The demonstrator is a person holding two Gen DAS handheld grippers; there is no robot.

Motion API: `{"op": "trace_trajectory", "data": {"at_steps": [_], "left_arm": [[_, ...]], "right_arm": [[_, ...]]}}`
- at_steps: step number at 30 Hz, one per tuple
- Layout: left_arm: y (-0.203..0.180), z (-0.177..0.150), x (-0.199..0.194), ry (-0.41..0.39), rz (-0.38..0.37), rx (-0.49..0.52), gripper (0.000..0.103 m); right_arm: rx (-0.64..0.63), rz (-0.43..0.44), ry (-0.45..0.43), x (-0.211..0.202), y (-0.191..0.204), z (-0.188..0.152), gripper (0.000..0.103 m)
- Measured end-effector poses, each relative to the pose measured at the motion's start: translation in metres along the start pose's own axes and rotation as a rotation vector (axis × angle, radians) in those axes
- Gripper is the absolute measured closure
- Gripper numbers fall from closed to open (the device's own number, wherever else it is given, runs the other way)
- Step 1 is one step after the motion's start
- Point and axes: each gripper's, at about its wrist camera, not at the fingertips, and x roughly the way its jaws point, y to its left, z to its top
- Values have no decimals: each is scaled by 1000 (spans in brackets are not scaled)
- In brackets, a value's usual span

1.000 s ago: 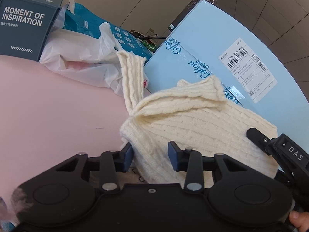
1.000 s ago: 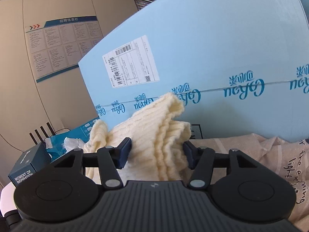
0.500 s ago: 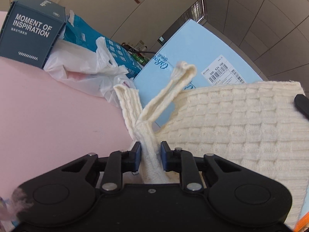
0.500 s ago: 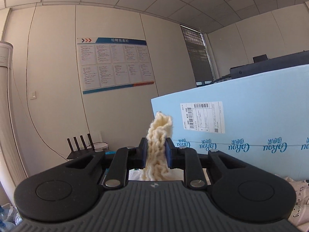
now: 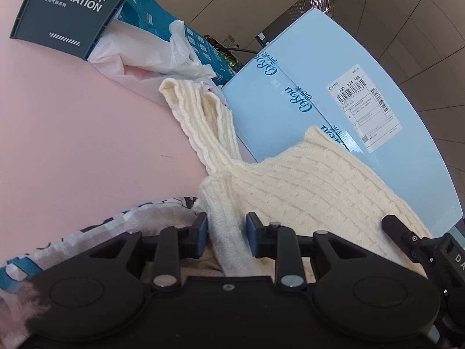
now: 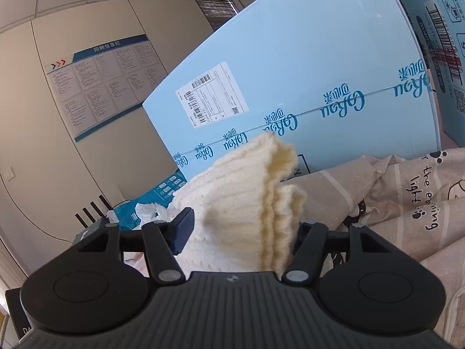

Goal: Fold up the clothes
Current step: 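Lift the sweater with both grippers and spread it flat on the bed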

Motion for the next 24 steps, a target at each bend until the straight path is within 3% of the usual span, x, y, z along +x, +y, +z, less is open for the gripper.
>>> {"op": "trace_trajectory", "data": {"at_steps": [1, 3, 6, 9, 13, 19, 24], "left_arm": [[-1, -1, 0, -2, 1, 6, 71], [-2, -1, -1, -7, 1, 12, 71], [3, 1, -4, -20, -38, -36, 71], [6, 4, -18, -89, -120, -74, 71], [-1, -1, -46, -190, -254, -43, 71], [-35, -25, -99, -304, -383, 67, 71], [-65, -50, -117, -246, -433, 104, 71]], "right_arm": [[-24, 4, -5, 3, 5, 1, 76], [-68, 27, -18, 6, 17, 3, 80], [-76, 149, -39, -3, 39, 12, 82], [-84, 239, -72, -20, 61, 20, 82], [-76, 321, -131, -49, 76, 33, 83], [-29, 361, -234, -119, 62, 56, 83], [-18, 304, -274, -175, 41, 62, 83]]}}
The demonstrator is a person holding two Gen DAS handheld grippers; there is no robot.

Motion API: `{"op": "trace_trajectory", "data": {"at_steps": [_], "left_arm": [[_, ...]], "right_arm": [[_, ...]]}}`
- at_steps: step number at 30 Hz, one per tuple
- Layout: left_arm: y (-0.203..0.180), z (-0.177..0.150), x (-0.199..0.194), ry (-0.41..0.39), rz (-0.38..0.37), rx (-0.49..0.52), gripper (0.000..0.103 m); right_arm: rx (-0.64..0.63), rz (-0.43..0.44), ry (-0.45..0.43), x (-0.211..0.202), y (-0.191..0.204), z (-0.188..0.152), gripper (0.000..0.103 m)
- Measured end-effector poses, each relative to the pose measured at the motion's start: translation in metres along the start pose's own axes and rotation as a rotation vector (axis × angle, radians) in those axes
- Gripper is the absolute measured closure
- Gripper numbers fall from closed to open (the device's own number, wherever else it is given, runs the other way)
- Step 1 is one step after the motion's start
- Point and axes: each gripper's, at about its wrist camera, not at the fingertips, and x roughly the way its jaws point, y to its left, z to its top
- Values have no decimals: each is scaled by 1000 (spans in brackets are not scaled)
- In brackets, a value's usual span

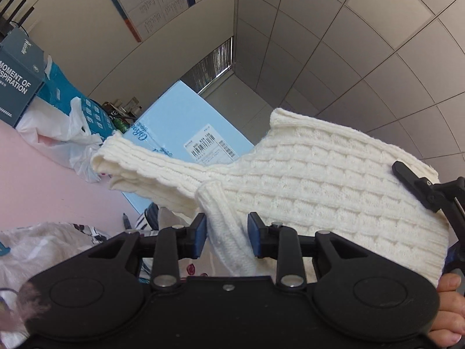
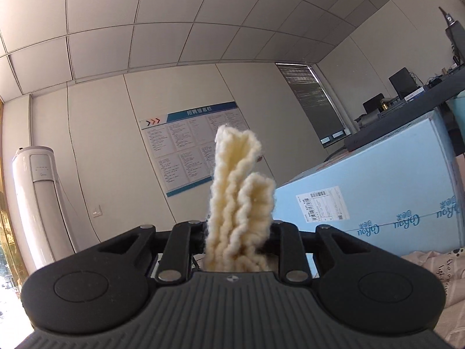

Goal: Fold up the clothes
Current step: 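Lift the sweater with both grippers and spread it flat on the bed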

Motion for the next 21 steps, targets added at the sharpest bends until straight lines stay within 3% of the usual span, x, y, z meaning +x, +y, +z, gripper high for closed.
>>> {"op": "trace_trajectory", "data": {"at_steps": [4, 9, 15, 18, 20, 21], "left_arm": [[-29, -27, 3, 79, -33, 36, 71], [-67, -75, 21, 232, -61, 111, 71], [-101, -141, 59, 531, -56, 234, 71], [-106, -166, 69, 682, -53, 298, 65], [-108, -173, 71, 717, -48, 333, 58], [-109, -172, 73, 712, -38, 350, 50]], "right_arm": [[4, -95, -13, -45, -14, 11, 83], [33, -276, -44, -107, -57, 16, 83], [173, -546, -19, -173, -145, 9, 83], [260, -659, 15, -200, -191, -6, 83], [293, -706, 43, -215, -215, -17, 82], [302, -729, 57, -221, -225, -22, 81]]}}
